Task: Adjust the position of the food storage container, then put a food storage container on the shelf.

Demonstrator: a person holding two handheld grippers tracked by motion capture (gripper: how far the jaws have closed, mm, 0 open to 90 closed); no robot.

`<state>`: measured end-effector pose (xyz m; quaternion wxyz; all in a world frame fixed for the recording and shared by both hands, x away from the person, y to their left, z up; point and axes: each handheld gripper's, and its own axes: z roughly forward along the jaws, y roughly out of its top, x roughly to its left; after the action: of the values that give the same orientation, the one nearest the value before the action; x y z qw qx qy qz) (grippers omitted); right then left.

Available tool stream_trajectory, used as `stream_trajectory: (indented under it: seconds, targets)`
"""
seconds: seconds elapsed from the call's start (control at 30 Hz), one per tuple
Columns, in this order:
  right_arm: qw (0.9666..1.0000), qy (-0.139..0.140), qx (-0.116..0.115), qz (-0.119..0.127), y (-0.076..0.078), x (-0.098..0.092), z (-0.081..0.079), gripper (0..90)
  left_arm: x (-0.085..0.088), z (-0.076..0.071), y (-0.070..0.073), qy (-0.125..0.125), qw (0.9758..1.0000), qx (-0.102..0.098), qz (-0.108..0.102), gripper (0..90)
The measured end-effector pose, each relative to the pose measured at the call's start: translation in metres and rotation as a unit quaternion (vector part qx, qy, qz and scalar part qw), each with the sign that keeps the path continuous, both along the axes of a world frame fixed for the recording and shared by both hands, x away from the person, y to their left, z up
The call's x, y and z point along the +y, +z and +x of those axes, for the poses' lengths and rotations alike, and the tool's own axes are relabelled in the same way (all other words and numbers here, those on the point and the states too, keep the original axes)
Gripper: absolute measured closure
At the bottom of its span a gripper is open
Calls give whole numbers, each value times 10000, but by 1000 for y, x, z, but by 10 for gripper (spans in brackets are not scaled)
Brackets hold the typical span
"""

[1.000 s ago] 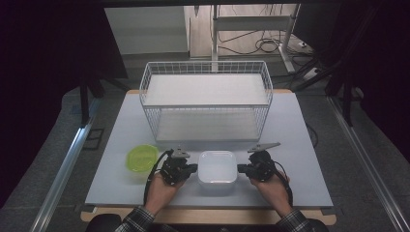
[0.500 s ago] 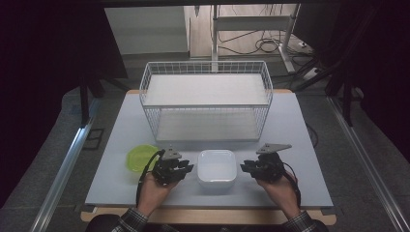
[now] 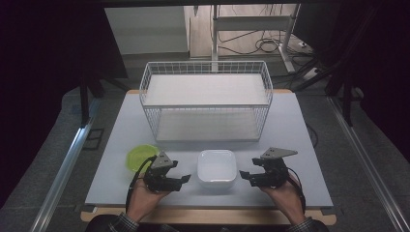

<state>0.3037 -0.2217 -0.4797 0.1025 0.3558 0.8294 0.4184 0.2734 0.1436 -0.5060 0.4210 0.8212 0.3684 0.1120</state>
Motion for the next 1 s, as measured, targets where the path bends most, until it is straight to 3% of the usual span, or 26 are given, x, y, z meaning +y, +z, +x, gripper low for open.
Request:
stream_trajectory:
  seconds: [0.07,0.3,0.4,0.5,0.57,0.7,0.87,1.0]
  targets:
    - [9999,-33,-37,132,1,-2,0,195,-1,0,1,-51,10000,8,-26,221]
    - [9998,8,-53,173,0,0,1,124,1,2,4,-2,9995,83,-291,143]
    - [9998,85,-92,152,-1,3,1,93,1,2,6,-62,9993,2,-381,124]
    - [9996,138,-82,213,0,5,0,82,-2,2,8,-145,9989,-248,-360,109]
    - [9996,164,-75,221,0,8,0,81,-5,3,10,-220,9987,-275,-362,94]
    - [9997,218,-23,88,0,15,0,47,-14,7,13,-313,9992,-38,-245,67]
    - [9994,274,156,133,0,19,2,35,-21,11,15,-395,9990,53,-192,43]
    - [9989,291,373,18,3,24,2,124,-26,17,16,-378,9989,174,-235,88]
